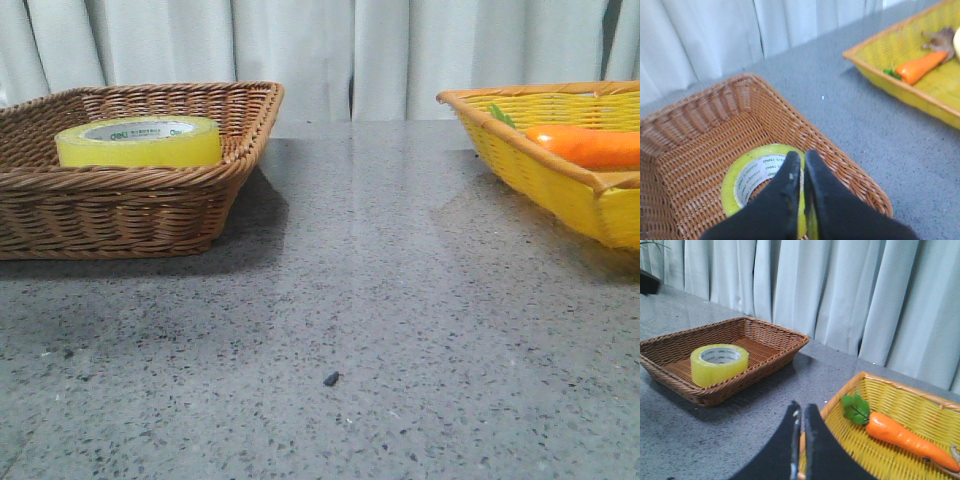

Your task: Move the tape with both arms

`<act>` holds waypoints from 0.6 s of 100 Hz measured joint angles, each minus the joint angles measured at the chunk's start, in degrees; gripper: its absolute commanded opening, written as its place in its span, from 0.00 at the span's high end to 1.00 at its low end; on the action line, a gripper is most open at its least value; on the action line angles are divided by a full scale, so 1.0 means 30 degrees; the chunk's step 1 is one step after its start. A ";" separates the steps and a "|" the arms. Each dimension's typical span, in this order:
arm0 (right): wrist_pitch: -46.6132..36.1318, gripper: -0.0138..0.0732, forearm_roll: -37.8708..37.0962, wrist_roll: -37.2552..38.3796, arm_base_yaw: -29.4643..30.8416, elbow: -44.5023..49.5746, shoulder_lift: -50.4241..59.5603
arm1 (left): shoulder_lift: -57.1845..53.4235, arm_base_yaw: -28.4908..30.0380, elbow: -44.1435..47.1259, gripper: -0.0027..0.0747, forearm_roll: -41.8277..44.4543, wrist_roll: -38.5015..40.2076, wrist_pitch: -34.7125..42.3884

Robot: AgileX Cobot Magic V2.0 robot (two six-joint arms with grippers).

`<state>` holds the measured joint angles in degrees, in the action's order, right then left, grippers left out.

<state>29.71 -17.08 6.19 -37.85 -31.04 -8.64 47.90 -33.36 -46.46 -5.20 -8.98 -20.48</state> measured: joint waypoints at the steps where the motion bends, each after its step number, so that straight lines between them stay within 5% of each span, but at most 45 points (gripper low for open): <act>1: -0.0057 0.93 -0.0039 0.0000 0.0000 0.0081 0.0178 | -0.0347 0.0000 0.0143 0.99 0.0000 0.0000 0.0075; 60: -0.0989 0.93 -0.0822 0.0000 0.0000 0.3340 0.2979 | -1.1267 0.0000 0.8238 0.99 -0.0309 0.0000 0.1280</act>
<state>26.74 -19.55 6.19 -37.85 -21.02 0.30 14.10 -33.36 -21.74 -6.13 -8.98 -16.64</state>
